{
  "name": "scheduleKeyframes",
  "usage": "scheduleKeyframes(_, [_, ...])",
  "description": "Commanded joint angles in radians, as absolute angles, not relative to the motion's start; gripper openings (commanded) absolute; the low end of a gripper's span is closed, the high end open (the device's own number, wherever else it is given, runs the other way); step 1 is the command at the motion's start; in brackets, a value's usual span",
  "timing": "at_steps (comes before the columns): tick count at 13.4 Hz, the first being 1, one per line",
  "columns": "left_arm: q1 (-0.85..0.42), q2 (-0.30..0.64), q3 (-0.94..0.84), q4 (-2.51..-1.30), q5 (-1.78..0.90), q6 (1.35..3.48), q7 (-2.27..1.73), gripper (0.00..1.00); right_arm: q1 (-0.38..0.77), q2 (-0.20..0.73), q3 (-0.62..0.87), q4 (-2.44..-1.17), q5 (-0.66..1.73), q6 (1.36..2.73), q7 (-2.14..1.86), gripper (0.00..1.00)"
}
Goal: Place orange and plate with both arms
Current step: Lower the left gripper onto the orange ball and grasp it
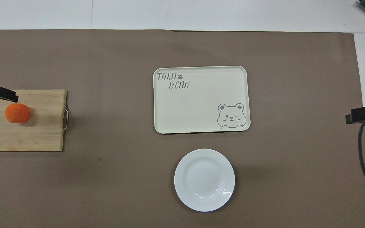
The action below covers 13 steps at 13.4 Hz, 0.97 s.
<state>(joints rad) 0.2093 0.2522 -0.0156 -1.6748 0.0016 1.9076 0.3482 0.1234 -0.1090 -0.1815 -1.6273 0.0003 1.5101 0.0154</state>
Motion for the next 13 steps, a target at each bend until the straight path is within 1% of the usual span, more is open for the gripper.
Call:
scheduleKeyframes(1, [0.233, 0.264, -0.023, -1.721, -0.012, 1.971, 0.362, 1.0, 0.12, -0.117, -0.176, -1.644, -0.008, 1.517, 0.031, 1.0])
scheduleKeyframes(6, [0.261, 0.268, -0.023, -1.821, -0.012, 2.071, 0.364, 1.0, 0.12, -0.115, -0.175, -1.644, -0.008, 1.54, 0.035, 1.0])
scheduleKeyframes(10, [0.262, 0.276, -0.023, -1.858, -0.011, 2.117, 0.361, 1.0, 0.121, -0.117, -0.173, -1.651, -0.005, 1.537, 0.043, 1.0])
scheduleKeyframes(13, [0.271, 0.313, -0.023, -1.862, -0.011, 2.155, 0.367, 1.0, 0.123, -0.115, -0.173, -1.651, -0.005, 1.545, 0.052, 1.0])
